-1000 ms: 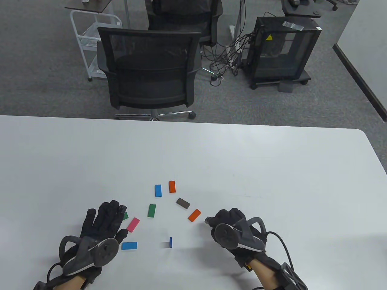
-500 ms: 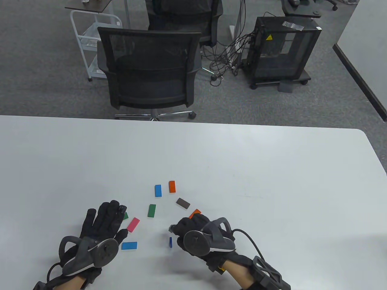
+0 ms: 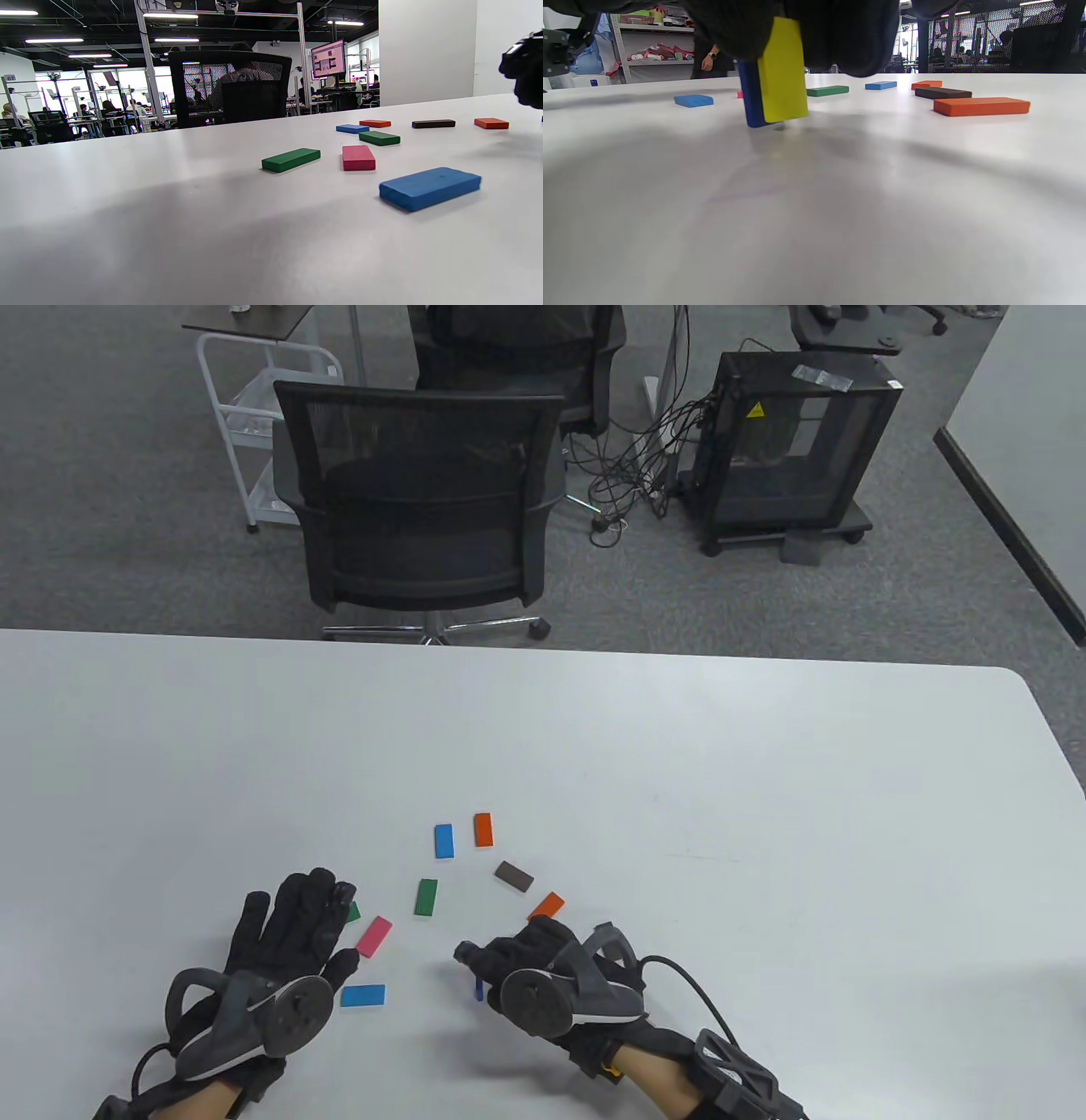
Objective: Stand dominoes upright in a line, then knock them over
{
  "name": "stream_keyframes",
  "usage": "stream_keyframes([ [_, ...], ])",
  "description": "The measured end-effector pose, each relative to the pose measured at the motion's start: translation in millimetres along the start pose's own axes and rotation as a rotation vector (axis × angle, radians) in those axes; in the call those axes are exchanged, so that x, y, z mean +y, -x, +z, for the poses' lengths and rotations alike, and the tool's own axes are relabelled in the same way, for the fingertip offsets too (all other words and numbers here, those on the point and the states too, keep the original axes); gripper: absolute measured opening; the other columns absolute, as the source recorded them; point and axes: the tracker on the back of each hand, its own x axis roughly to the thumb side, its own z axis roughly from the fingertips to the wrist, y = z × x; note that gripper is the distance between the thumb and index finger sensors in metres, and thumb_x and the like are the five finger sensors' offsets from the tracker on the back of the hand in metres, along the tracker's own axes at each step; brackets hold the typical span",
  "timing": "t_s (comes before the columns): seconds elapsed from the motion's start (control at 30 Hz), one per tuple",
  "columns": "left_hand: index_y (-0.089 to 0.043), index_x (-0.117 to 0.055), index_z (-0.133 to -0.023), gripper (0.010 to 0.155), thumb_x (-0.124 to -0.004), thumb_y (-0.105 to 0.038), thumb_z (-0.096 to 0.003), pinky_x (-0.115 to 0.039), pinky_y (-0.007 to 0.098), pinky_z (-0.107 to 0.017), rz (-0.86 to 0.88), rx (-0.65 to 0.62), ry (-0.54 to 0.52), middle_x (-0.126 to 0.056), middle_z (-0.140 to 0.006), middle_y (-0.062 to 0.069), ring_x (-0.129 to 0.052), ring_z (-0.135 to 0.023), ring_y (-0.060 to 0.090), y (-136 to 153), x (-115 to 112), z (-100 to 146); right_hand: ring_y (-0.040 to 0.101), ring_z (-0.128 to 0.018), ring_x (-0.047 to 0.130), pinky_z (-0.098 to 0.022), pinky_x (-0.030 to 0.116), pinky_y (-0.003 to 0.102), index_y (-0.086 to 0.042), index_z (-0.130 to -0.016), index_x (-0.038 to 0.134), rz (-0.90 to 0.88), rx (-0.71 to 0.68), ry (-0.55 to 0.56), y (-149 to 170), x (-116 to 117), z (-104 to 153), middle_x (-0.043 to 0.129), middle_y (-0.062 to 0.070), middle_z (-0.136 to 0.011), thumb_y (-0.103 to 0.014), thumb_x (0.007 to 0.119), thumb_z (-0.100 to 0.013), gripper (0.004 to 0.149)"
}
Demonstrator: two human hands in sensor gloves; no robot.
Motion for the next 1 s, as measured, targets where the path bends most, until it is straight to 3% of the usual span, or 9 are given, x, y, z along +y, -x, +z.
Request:
stream_keyframes([
  [1.0,-0.018,-0.028,-0.128,0.068,-0.039,-0.053,-0.0702,-0.024,0.057,-0.088,-0.001,-0.002,0.003,-0.029,-0.134,0.012,-0.032,-0.122,0.039,0.0,0.1,0.0,0.029,-0.089,0.080,-0.076,0.052,0.055,-0.021,-0.113,0.054,-0.002,0.030,-0.060,2.8,5.6,-0.6,0.073,0.007,-0.102,-0.042,0.077,-0.054,0.066],
])
